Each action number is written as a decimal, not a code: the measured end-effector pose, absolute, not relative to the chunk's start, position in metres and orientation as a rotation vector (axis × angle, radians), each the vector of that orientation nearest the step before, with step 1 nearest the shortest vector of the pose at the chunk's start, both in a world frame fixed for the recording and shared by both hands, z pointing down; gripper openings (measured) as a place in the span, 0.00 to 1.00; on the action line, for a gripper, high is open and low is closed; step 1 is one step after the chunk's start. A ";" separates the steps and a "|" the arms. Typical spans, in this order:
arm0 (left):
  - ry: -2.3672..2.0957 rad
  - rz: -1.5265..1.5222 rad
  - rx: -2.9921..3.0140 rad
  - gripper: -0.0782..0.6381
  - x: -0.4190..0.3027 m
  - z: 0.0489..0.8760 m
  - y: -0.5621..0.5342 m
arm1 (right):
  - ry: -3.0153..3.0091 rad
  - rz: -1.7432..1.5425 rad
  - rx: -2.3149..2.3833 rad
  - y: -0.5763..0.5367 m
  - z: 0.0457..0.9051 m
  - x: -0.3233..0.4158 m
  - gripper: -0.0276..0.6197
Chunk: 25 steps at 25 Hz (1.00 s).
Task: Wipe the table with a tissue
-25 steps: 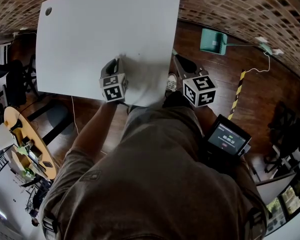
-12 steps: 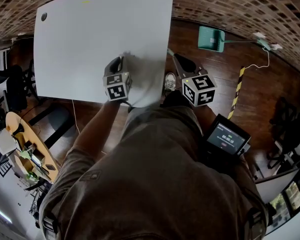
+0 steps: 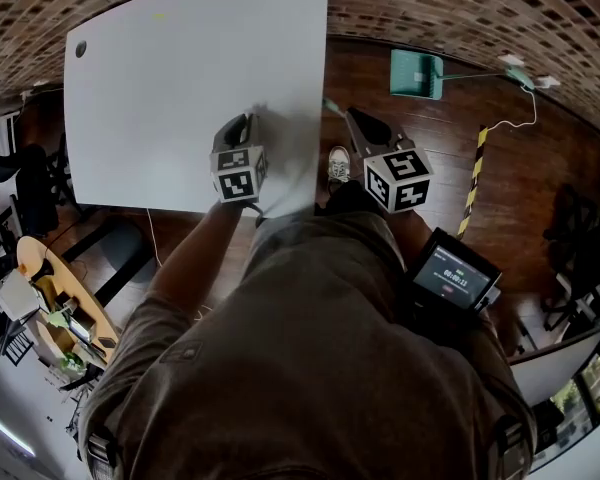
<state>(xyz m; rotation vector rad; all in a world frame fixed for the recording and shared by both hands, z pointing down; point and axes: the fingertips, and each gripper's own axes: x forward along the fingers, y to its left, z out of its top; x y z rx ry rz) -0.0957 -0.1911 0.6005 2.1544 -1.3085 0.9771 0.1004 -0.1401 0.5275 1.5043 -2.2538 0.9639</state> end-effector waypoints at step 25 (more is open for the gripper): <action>-1.220 0.975 2.204 0.16 -0.083 0.602 -0.152 | -2.263 0.937 1.476 -0.118 0.522 0.087 0.06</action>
